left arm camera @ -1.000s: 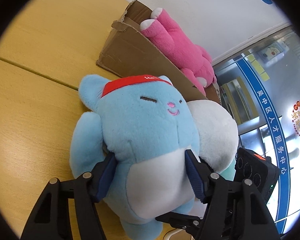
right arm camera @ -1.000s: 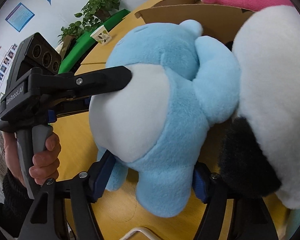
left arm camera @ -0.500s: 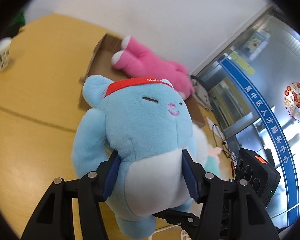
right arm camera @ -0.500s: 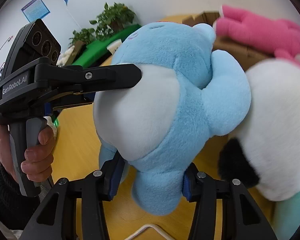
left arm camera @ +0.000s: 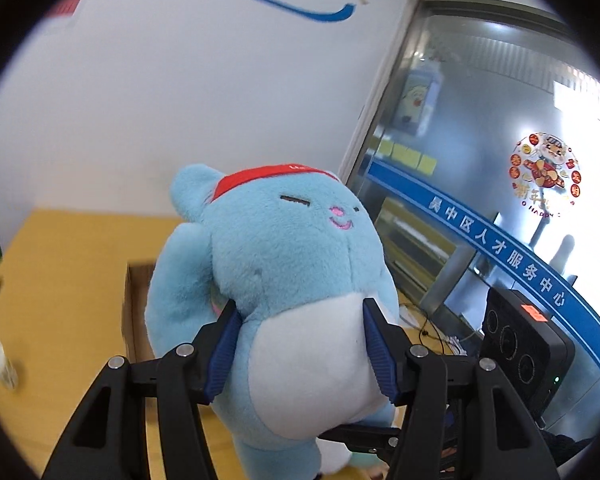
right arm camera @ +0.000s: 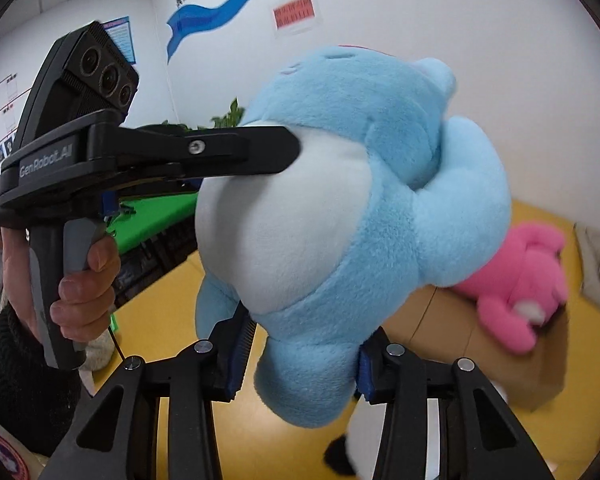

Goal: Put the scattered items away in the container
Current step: 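Close the left gripper on the light-blue cat's body and lift it, then carry the light-blue cat over the box and lower it beside the bear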

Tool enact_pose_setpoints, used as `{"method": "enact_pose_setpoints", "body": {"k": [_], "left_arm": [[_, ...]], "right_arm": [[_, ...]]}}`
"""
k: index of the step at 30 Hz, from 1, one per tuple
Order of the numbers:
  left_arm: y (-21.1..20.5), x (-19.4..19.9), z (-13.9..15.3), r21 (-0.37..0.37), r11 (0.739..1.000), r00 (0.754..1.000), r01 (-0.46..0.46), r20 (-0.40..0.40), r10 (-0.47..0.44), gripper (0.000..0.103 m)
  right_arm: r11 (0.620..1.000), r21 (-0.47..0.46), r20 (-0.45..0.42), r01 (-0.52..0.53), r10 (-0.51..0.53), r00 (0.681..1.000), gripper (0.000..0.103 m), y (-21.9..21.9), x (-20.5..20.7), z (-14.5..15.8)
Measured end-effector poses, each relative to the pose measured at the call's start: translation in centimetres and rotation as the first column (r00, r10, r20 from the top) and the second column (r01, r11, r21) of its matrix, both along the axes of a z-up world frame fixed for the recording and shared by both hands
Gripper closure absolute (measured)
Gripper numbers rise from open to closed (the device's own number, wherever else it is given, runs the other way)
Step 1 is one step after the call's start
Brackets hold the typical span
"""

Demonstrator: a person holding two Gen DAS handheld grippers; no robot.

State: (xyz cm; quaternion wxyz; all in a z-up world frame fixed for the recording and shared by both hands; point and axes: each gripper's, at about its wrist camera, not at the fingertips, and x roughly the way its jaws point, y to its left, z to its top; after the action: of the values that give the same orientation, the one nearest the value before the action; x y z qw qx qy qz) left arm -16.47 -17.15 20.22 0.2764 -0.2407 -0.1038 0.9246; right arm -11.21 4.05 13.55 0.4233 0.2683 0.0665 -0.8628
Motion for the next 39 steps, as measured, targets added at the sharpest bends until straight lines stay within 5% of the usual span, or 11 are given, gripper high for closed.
{"method": "enact_pose_setpoints", "body": {"k": [5, 10, 25, 39], "left_arm": [[0.1, -4.1, 3.7, -0.054, 0.999, 0.999, -0.008, -0.042, 0.006, 0.046], [-0.2, -8.4, 2.1, -0.079, 0.997, 1.000, -0.013, -0.007, 0.012, 0.046], [-1.6, -20.1, -9.8, -0.058, 0.998, 0.970, -0.021, 0.239, 0.034, 0.046], [-2.5, -22.9, -22.0, -0.052, 0.997, 0.877, -0.060, 0.475, 0.078, 0.046]], "right_arm": [[1.000, -0.001, -0.079, -0.004, 0.004, 0.997, 0.066, -1.4, -3.3, 4.8], [1.000, -0.019, -0.044, 0.014, -0.015, 0.999, 0.068, -2.2, -8.0, 4.4], [0.999, 0.034, 0.171, 0.013, -0.019, 0.985, 0.069, -4.9, -19.1, -6.4], [0.989, 0.130, 0.459, -0.076, 0.008, 0.888, 0.069, -7.5, -23.8, -18.6]]}}
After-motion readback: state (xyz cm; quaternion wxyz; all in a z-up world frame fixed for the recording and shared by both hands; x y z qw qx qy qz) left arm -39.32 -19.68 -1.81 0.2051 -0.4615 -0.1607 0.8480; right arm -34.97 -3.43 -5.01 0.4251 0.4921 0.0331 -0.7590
